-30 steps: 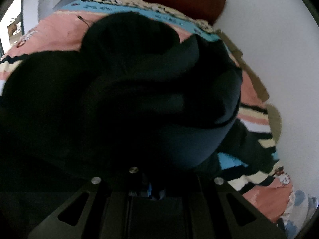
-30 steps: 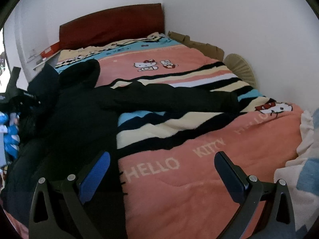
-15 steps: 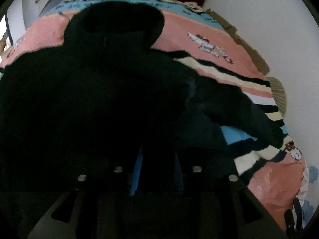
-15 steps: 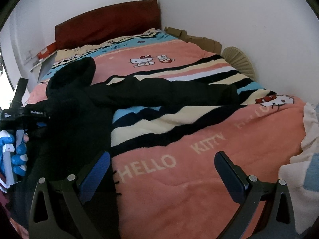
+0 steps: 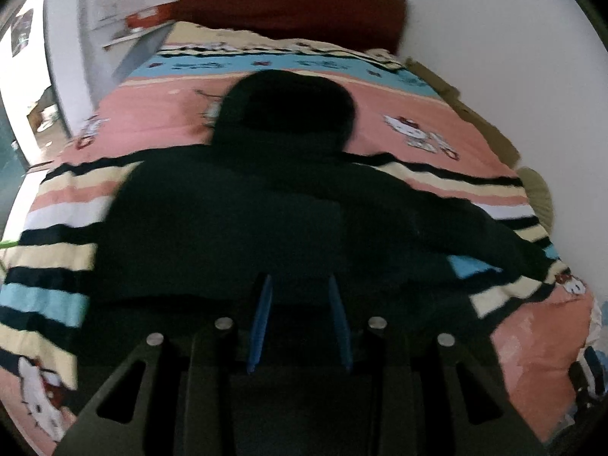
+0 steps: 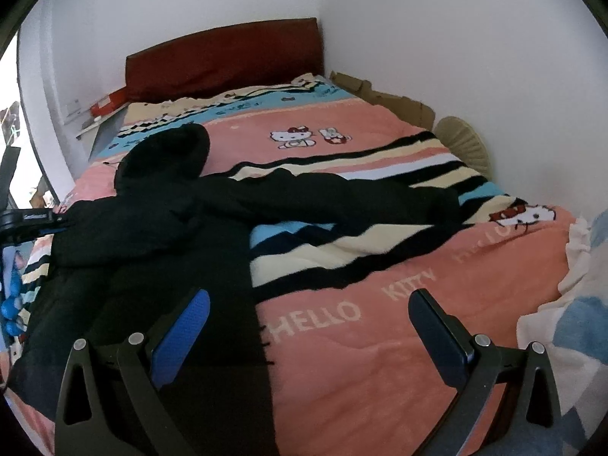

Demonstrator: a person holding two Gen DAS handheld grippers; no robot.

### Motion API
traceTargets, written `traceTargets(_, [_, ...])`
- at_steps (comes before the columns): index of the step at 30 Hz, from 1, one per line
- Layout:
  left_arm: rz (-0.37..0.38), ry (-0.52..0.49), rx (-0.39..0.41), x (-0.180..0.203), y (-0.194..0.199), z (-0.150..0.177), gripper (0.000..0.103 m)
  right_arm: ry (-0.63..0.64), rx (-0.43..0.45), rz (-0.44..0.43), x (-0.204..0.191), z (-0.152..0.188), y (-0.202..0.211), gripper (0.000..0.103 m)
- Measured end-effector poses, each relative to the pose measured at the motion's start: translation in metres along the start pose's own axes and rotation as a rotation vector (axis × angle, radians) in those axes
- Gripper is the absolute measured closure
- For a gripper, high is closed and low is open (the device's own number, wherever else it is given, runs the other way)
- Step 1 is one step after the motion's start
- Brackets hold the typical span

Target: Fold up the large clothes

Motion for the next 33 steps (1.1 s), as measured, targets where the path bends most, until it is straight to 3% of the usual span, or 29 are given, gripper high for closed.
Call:
traceTargets(6, [-0.056, 0.083, 0.027, -0.083, 0.015, -0.003, 0.073, 0.062, -0.004, -0.005, -0.034, -0.017, -0.007, 0.001])
traceTargets(12, [-0.075, 0.151, 0.037, -0.151, 0.003, -0.020, 0.073, 0.157, 0.009, -0.049, -0.100, -0.068, -0.032, 0.001])
traceTargets(18, [-0.046, 0.161, 0.051, -0.166, -0.034, -0.049, 0.073, 0.262, 0.017, -0.106, -0.188, -0.120, -0.077, 0.001])
traceTargets(22, [-0.033, 0.139, 0.034, -0.162, -0.066, -0.059, 0.073, 0.307, -0.010, -0.136, -0.236, -0.137, -0.117, 0.001])
traceTargets(26, [-0.068, 0.112, 0.005, -0.159, -0.100, -0.054, 0.073, 0.326, -0.061, -0.148, -0.263, -0.140, -0.163, 0.001])
traceTargets(27, [-0.084, 0.101, -0.004, -0.158, -0.108, -0.052, 0.068, 0.329, -0.077, -0.148, -0.267, -0.139, -0.175, 0.001])
traceTargets(33, [-0.100, 0.087, -0.035, -0.160, -0.136, -0.045, 0.065, 0.323, -0.203, -0.101, -0.260, -0.122, -0.246, 0.001])
Point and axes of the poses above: each gripper's, at about its wrist camera, not at the fingertips, and y roughly against the way its jaws point, x to its right, z to its underside, the point moved 4 cm from there along -y, roughly the way its jaws point, and after that the axes turned 15 degrees about -x, right-handed, at the moved point
